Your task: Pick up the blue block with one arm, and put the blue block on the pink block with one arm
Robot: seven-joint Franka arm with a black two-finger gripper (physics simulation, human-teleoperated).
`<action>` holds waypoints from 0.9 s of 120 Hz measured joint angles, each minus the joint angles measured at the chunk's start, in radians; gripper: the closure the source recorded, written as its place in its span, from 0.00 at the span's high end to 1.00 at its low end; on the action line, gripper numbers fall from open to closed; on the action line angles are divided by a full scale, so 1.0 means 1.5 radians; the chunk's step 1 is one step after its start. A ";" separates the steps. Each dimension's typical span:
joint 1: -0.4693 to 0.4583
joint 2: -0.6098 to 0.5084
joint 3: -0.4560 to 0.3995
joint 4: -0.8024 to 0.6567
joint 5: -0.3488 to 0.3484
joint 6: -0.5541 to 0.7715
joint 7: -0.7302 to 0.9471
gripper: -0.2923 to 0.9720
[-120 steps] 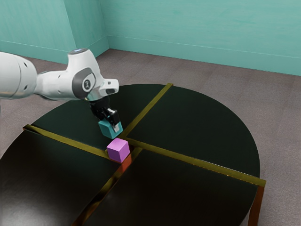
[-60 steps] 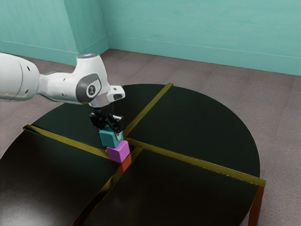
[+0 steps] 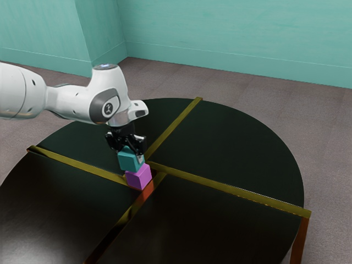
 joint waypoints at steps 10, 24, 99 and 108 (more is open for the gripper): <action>0.000 0.001 0.000 0.000 0.001 0.005 0.004 0.53; 0.000 0.002 -0.001 0.001 0.001 0.010 0.010 0.53; 0.000 0.014 -0.008 0.003 -0.011 0.024 0.081 0.60; 0.000 0.016 -0.010 0.004 -0.015 0.024 0.088 0.65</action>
